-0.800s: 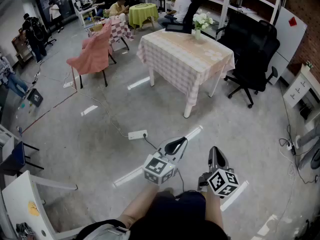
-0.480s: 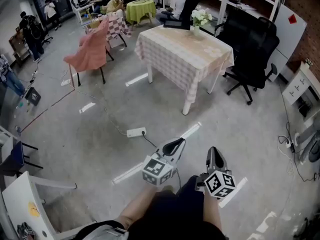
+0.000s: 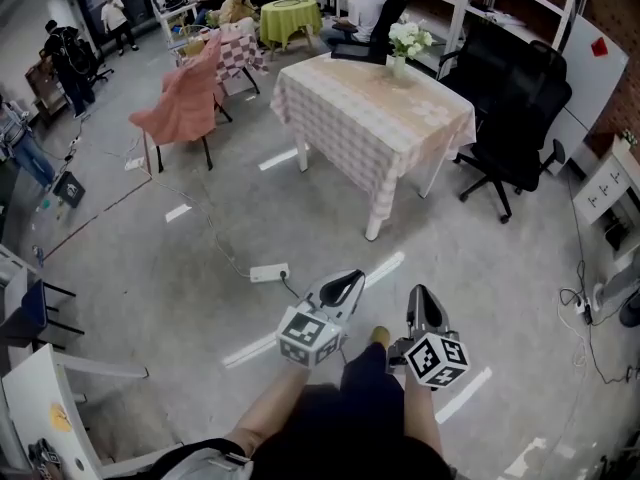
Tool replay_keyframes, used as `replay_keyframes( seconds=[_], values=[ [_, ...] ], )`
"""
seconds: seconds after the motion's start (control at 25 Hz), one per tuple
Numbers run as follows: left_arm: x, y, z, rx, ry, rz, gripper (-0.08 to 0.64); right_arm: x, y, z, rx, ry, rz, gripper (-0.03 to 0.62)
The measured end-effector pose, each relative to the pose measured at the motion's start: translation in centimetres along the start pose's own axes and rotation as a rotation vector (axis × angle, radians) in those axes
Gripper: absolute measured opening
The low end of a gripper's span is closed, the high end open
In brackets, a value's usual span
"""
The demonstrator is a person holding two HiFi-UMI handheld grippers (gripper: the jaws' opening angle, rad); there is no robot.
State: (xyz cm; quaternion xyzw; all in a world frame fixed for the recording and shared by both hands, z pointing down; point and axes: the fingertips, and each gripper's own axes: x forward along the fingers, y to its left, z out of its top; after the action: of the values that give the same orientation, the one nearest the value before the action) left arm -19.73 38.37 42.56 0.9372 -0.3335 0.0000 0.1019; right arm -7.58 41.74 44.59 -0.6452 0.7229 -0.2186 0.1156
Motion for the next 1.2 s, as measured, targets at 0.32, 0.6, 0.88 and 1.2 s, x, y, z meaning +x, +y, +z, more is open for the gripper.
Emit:
replay_keyframes(
  seconds=[0.32,0.6,0.88,1.2],
  values=[
    [8.5,2.0,1.8,0.012,-0.008,0.03,0.024,6.7,-4.3,4.8,-0.027,0.006,0.043,0.003],
    [14.9,2.7,2.3,0.006,0.002,0.039,0.023,11.4,-8.6,7.3,-0.009,0.027,0.057,0.003],
    [19.0,4.4,2.0,-0.002,0.007,0.083,0.023,15.4,-11.9,7.9,0.003,0.069,0.069,0.003],
    [22.8,5.3,1.3,-0.018,0.007,0.119,0.023,18.9,-14.4,8.7,0.001,0.105,0.114,0.003]
  ],
)
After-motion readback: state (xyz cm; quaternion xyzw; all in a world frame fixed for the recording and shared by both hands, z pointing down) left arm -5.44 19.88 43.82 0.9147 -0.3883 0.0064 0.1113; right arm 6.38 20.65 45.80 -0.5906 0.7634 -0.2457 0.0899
